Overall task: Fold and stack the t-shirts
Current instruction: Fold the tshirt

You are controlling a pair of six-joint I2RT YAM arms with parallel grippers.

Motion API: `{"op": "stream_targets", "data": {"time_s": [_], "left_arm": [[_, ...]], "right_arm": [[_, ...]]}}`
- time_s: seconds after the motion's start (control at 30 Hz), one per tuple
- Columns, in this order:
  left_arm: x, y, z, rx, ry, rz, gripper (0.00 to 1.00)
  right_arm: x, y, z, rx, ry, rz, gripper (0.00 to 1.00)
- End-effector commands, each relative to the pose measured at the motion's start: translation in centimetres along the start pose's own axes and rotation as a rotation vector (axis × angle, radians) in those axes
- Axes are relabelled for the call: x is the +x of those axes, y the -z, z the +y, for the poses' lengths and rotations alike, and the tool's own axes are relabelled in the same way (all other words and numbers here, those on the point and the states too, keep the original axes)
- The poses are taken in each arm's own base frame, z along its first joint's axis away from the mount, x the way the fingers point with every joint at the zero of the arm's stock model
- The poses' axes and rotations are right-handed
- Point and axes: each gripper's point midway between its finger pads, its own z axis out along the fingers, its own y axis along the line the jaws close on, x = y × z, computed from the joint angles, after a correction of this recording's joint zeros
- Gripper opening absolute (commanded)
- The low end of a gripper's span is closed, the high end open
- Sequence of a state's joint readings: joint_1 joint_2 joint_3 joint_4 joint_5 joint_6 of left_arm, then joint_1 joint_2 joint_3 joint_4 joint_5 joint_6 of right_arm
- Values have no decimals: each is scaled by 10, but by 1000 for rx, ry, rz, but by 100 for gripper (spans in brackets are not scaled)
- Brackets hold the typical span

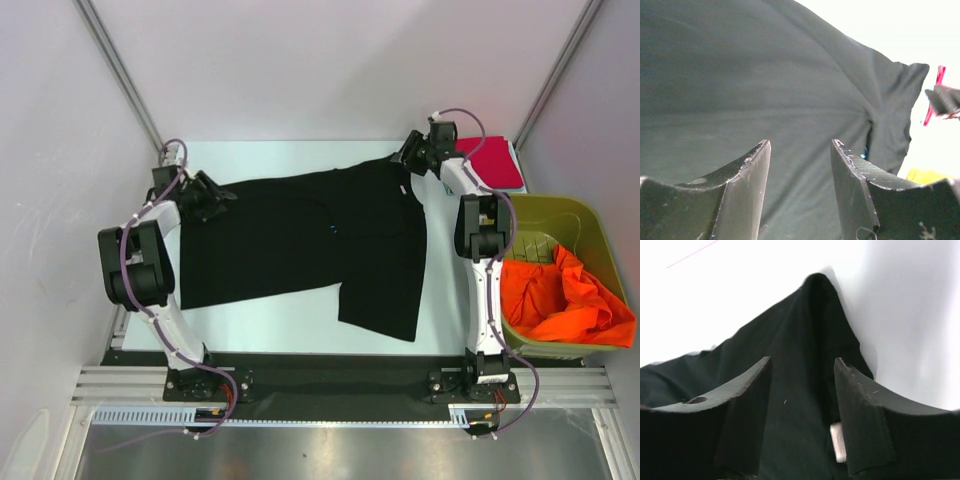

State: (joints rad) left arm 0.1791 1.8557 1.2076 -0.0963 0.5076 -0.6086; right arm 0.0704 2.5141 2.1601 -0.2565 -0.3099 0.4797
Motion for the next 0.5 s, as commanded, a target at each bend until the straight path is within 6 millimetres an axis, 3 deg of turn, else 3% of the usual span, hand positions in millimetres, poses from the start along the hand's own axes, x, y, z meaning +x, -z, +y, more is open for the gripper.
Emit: {"op": "stream_targets", "data": {"time_s": [0.0, 0.17, 0.47], "left_arm": [[-41, 9, 2, 67, -38, -83, 57], [-79, 19, 38, -20, -25, -158, 60], [-116, 15, 87, -123, -1, -179, 61]], "right_arm": [[-39, -11, 29, -92, 5, -142, 56], [-35, -26, 25, -109, -11, -138, 56], [-28, -44, 20, -146, -37, -149, 51]]}}
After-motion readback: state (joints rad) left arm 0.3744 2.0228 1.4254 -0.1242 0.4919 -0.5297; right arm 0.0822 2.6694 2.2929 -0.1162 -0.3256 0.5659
